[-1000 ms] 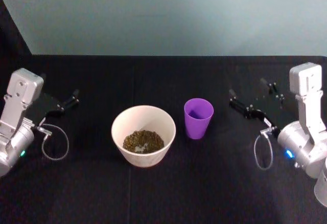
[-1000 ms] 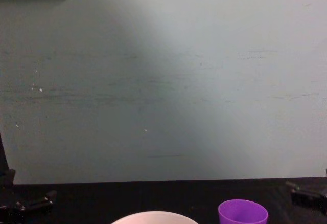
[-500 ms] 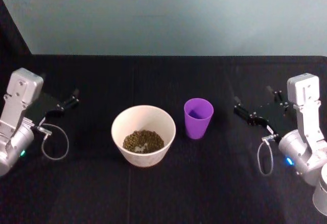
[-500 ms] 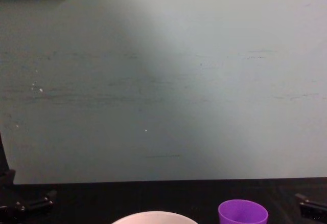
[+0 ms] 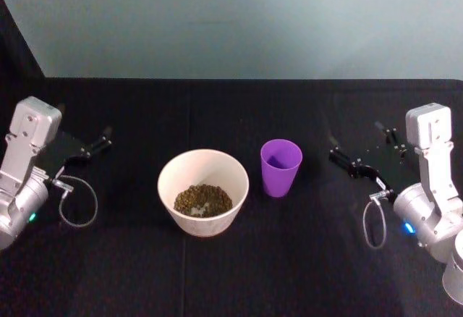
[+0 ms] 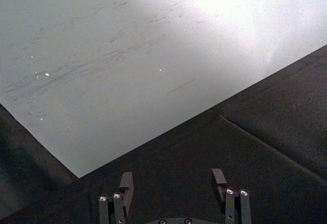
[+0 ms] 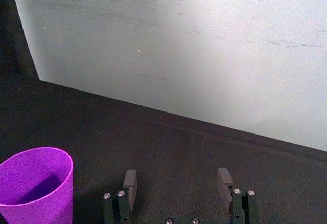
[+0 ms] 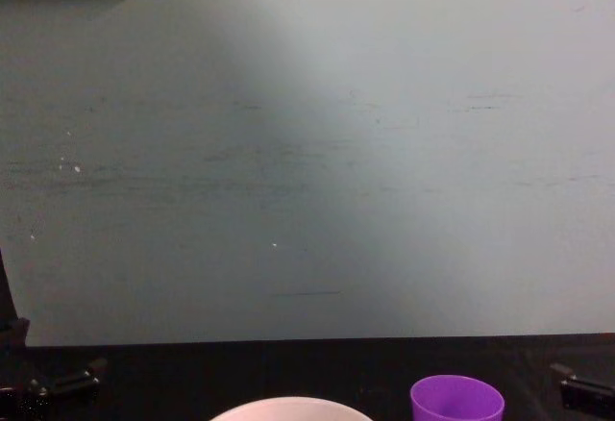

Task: Pick up the cup and pour the mung beans from the cup into the bowl.

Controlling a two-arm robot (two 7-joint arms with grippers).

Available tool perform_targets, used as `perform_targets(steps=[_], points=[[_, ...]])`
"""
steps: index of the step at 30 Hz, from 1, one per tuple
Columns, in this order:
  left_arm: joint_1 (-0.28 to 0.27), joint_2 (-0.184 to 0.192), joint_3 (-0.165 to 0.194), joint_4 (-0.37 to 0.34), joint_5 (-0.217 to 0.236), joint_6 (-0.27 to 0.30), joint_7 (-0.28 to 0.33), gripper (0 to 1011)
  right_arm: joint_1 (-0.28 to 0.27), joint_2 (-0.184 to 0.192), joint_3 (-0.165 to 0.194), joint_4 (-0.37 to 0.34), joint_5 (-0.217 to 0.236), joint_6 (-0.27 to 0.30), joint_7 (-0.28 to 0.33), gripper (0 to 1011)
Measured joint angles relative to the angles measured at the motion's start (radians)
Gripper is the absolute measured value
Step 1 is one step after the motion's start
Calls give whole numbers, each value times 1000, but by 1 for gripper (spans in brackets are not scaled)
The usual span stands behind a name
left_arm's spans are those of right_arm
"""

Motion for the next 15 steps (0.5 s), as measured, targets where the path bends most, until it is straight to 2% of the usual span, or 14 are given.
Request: perform_targets(steps=[15], points=[[0, 0, 0, 0, 0, 0, 0, 1000, 1, 1, -1, 1, 3, 2, 3, 1004]])
